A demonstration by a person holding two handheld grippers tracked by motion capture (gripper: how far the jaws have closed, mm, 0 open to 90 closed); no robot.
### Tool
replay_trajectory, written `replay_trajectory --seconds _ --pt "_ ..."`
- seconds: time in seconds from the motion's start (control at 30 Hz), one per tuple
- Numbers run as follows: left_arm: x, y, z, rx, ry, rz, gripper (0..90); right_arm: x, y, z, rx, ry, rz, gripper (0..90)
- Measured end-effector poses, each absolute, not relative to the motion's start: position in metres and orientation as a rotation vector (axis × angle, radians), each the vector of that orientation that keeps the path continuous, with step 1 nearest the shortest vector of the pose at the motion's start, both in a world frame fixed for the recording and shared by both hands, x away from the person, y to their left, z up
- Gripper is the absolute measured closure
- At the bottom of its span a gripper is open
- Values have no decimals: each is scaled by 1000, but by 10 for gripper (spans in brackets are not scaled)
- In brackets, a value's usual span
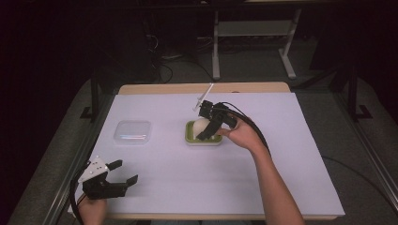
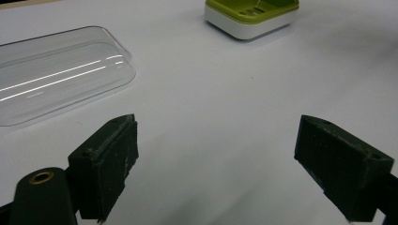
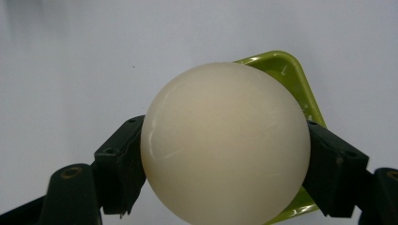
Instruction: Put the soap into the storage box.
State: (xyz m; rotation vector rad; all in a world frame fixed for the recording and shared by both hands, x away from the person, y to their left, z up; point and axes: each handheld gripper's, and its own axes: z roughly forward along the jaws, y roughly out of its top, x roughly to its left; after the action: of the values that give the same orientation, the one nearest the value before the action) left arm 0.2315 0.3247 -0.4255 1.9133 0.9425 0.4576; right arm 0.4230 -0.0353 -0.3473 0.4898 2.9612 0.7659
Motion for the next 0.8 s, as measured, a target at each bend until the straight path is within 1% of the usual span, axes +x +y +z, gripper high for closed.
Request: replay_trajectory --seconds 0.8 --pt "232 325 -426 1913 946 451 130 438 -36 -360 552 2959 756 233"
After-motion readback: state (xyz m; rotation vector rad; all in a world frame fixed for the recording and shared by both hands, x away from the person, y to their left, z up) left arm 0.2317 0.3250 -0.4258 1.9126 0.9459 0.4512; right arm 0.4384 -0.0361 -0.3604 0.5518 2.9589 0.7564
